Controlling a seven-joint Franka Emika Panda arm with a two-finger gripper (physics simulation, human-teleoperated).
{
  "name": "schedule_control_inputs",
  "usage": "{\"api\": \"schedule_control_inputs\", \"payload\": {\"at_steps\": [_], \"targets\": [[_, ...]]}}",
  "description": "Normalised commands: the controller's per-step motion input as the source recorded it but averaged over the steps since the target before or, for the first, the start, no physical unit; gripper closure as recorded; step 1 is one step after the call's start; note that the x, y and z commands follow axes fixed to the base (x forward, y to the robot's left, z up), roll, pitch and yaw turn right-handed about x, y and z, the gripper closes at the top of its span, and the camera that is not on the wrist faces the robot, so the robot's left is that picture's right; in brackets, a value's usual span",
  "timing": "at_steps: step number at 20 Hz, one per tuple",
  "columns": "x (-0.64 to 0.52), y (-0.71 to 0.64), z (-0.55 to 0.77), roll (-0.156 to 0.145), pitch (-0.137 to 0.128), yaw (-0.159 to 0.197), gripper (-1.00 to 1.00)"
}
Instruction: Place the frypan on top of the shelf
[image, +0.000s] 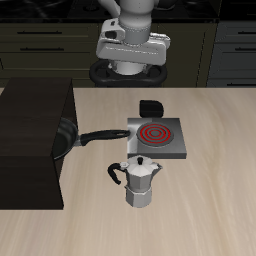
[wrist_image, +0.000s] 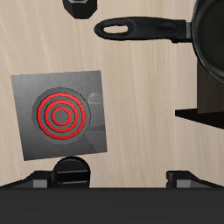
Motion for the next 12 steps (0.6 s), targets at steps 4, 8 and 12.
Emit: {"api": "schedule_control_inputs", "payload": {"at_steps": [4, 8, 12], "targets": [[0.35, -0.06, -0.06, -0.019, 0.031, -0.098, -1.0], [0.34, -0.05, 0.05, 0.002, -0.019, -0.126, -1.0], [0.32, 0.01, -0.04, 0.007, 0.011, -0.149, -1.0]]}}
